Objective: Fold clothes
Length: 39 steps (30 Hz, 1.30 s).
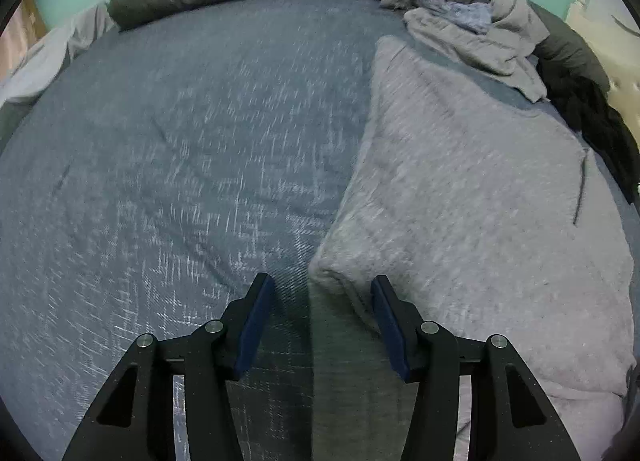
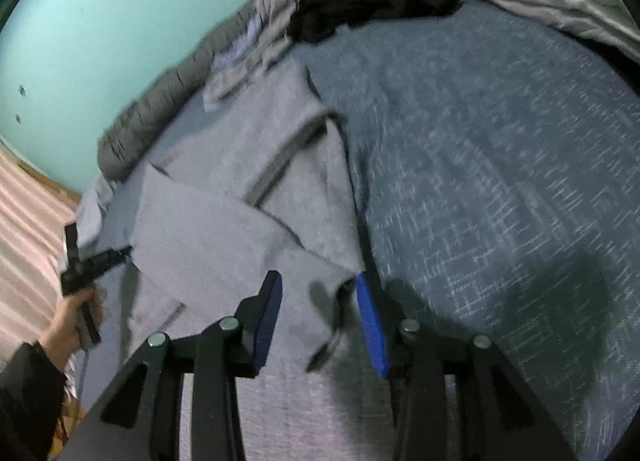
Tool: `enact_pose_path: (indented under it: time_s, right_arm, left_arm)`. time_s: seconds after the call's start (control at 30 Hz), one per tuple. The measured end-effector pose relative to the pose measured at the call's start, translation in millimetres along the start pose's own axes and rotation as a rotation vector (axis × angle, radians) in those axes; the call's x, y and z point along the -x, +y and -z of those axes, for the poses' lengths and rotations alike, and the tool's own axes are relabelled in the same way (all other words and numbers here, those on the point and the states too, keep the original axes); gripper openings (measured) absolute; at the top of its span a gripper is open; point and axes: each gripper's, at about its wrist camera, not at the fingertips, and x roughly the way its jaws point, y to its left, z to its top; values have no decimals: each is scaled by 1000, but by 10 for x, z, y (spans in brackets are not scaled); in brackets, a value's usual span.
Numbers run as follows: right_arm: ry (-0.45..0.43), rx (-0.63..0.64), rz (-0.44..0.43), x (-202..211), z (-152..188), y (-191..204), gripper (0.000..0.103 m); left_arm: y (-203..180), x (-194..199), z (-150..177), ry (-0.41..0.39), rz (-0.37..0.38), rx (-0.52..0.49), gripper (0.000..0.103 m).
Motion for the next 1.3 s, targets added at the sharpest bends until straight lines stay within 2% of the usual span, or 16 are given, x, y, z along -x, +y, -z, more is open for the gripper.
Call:
enact_pose_path:
  time_s: [0.13, 0.33, 0.5, 0.6, 0.67, 0.77, 1.0, 1.17, 1.3]
  right_arm:
    - [66, 27, 57, -157, 38, -15, 39]
    - [30, -25, 66, -29, -38, -115, 39]
    - [2, -18, 29, 139, -68, 26, 39]
    - [27, 4, -34, 222, -118, 171, 39]
    - [86, 5, -89, 270, -163, 228, 41]
    - [183, 12, -116, 362, -198, 259, 42]
    - [364, 102, -23, 596, -46, 278, 44]
    - [464, 107, 5, 738, 378, 139, 45]
    - [495, 92, 39, 746, 620, 8, 45]
  left_arm:
    - [38, 77, 34, -20, 2, 11, 55]
    - [120, 445, 147, -30, 7, -3, 55]
    - [246, 904, 434, -2, 66, -28, 55]
    - [311, 1164, 648, 24, 106, -31, 55]
    - [321, 1316, 837, 43, 129, -48, 55]
    - [355, 1488, 1155, 81, 172, -60, 55]
    - [439, 1662, 1814, 171, 218, -72, 55]
    - [478, 1678, 2118, 218, 241, -55, 56]
    - [504, 1689, 2331, 250, 255, -45, 56]
